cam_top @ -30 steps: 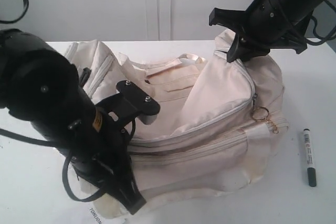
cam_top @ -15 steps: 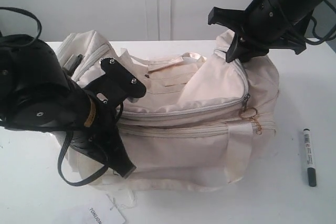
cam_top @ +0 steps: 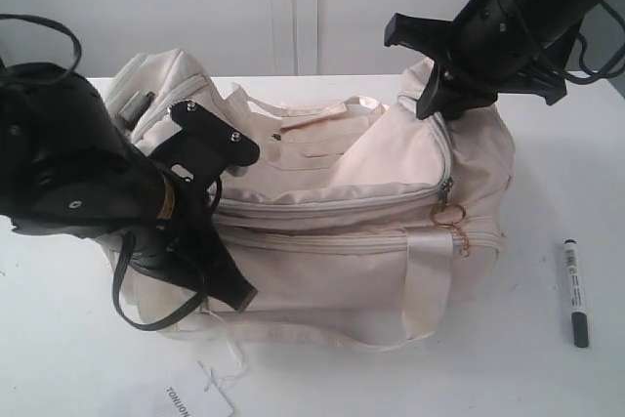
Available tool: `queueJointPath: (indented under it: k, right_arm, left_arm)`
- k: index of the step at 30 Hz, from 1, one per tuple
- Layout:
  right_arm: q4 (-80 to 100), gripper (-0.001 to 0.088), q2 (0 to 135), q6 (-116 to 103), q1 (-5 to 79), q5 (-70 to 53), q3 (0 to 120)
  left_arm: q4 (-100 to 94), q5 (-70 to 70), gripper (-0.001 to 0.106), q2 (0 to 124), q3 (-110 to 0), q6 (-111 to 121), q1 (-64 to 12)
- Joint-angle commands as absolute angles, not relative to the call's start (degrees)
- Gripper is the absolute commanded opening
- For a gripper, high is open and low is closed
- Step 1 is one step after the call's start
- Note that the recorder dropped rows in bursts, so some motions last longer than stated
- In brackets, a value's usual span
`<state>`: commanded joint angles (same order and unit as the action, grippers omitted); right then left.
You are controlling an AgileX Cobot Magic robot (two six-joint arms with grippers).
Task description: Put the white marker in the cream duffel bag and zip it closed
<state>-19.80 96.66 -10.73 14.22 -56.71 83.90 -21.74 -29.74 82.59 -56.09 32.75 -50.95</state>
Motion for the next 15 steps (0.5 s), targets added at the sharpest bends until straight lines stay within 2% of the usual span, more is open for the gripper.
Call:
queueJointPath:
  k: [9, 15]
  right_arm:
    - [-19.8, 0.0, 96.7, -10.7, 14.2, -56.5, 83.9]
    - [-19.8, 0.0, 96.7, -10.7, 14.2, -56.5, 83.9]
  left_arm:
    - [-6.1, -27.3, 0.0, 76.2, -56.1, 22.2, -51.1]
    - [-4.7, -21.6, 0.0, 74.8, -56.1, 19.6, -54.1]
